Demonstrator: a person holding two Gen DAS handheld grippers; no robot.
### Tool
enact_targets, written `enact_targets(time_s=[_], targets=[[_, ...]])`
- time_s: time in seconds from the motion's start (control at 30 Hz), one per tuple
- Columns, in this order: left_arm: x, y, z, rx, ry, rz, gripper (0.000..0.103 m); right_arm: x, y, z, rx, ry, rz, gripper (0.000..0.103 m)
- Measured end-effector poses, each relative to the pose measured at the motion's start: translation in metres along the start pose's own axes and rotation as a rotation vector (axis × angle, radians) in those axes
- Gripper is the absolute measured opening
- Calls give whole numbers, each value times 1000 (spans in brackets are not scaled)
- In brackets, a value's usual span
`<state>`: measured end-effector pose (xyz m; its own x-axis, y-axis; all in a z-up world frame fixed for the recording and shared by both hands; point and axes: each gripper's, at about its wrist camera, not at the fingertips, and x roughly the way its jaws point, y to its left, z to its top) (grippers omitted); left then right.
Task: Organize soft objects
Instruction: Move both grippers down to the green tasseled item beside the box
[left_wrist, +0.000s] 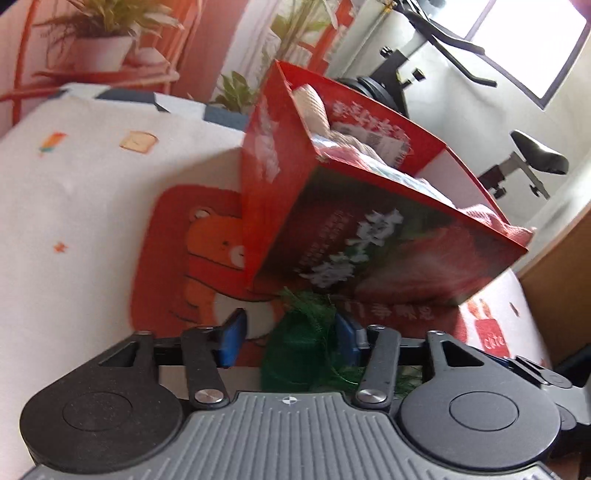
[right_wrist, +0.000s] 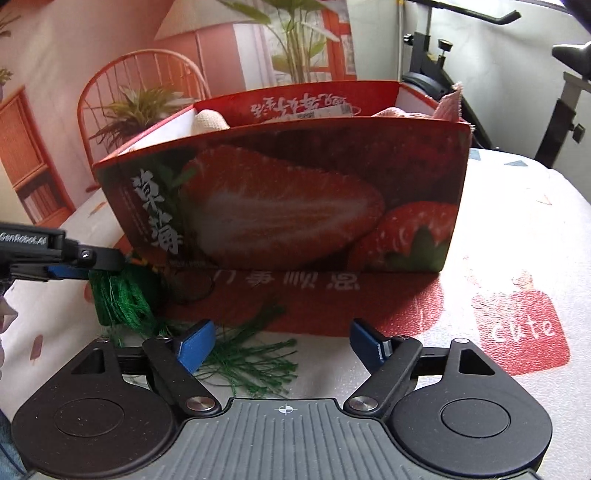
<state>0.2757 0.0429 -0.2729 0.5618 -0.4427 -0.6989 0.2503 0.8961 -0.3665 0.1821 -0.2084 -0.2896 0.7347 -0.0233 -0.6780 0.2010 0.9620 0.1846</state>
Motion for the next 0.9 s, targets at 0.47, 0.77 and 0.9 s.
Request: enact_targets(time_s=[0.47,0.77,0.9], targets=[[23,-60,-30,61,83,-140,46,0,9,-8,-40,35,72,84],[23,-74,-47,33,85,-138,46,-1,18,-15,-89,58,141,69],[13,-68,-54,-23,68,-132,46,-4,21,-21,-80,61,168,62]])
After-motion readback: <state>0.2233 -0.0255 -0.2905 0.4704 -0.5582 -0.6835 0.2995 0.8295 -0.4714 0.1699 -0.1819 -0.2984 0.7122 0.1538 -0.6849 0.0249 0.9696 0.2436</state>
